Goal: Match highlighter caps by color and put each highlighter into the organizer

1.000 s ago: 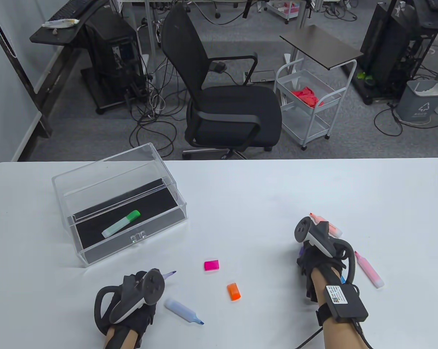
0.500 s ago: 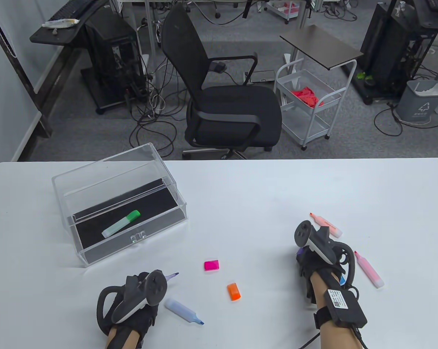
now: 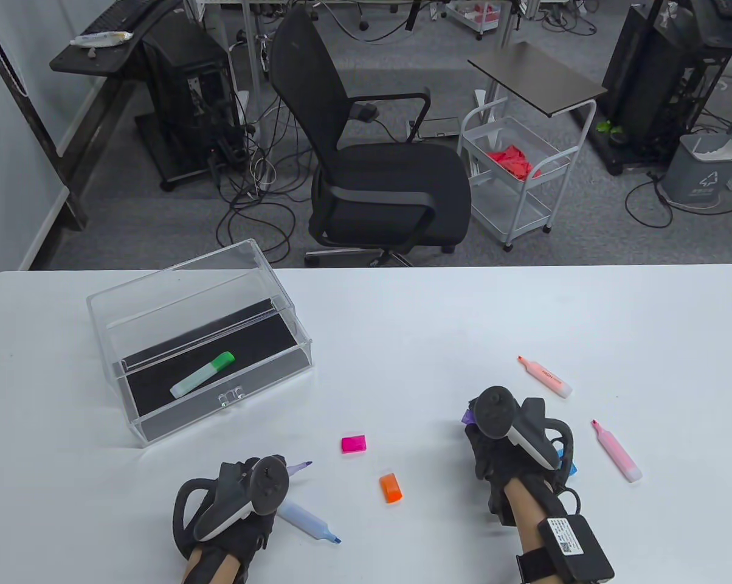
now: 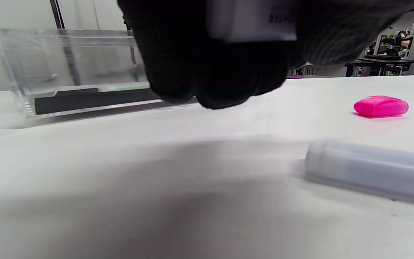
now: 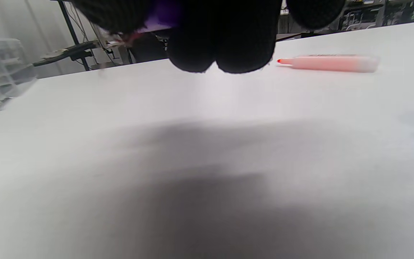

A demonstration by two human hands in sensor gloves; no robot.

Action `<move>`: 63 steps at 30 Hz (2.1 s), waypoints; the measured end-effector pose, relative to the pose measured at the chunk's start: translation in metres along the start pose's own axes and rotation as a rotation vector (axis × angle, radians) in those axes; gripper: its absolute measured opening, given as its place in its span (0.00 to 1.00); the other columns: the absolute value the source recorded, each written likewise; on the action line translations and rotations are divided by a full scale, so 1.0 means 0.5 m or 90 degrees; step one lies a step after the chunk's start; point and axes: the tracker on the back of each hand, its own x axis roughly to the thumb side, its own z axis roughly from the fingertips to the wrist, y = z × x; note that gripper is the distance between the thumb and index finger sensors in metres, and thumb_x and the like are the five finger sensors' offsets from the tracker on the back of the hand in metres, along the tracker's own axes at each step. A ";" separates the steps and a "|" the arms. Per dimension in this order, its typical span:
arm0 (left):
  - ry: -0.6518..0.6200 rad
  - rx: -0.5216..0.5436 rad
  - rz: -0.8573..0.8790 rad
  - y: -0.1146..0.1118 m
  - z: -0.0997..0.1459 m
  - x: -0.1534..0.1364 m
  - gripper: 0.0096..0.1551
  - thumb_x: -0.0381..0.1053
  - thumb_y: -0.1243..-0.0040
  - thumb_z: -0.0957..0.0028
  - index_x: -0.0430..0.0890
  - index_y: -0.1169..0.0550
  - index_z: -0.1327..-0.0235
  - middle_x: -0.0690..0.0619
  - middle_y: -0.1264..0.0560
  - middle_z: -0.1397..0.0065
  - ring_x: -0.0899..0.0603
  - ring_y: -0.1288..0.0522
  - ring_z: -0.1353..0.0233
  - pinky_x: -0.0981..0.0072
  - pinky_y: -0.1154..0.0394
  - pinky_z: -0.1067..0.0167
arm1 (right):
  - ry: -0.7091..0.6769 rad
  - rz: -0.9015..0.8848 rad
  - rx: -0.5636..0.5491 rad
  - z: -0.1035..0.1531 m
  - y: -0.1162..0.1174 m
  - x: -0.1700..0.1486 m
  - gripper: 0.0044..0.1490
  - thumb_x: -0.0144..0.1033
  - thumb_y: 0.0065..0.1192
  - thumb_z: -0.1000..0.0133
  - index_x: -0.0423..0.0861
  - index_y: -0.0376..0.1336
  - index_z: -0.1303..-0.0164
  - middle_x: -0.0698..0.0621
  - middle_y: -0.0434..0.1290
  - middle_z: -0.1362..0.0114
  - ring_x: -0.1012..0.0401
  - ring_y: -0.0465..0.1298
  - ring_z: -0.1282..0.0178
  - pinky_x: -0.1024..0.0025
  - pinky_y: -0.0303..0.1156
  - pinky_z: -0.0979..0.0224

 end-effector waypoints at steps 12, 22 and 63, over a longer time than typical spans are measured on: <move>-0.038 0.013 0.028 0.004 0.000 0.015 0.32 0.61 0.46 0.48 0.61 0.36 0.29 0.61 0.28 0.35 0.50 0.19 0.43 0.65 0.18 0.44 | -0.090 -0.133 -0.010 0.056 0.019 0.107 0.33 0.45 0.55 0.48 0.55 0.62 0.30 0.47 0.73 0.33 0.51 0.73 0.34 0.41 0.59 0.28; -0.045 0.010 0.040 0.001 0.000 0.010 0.32 0.61 0.47 0.47 0.61 0.37 0.29 0.61 0.28 0.35 0.50 0.20 0.43 0.65 0.18 0.44 | -0.129 -0.208 0.019 0.080 0.046 0.164 0.32 0.46 0.55 0.48 0.55 0.65 0.32 0.46 0.75 0.35 0.51 0.74 0.36 0.41 0.60 0.29; -0.215 0.032 0.120 -0.002 0.017 0.067 0.33 0.63 0.49 0.50 0.55 0.32 0.31 0.58 0.24 0.40 0.51 0.17 0.51 0.66 0.16 0.52 | -0.271 -0.379 0.089 0.127 0.117 0.240 0.34 0.45 0.51 0.48 0.45 0.63 0.33 0.43 0.76 0.44 0.50 0.76 0.50 0.42 0.68 0.40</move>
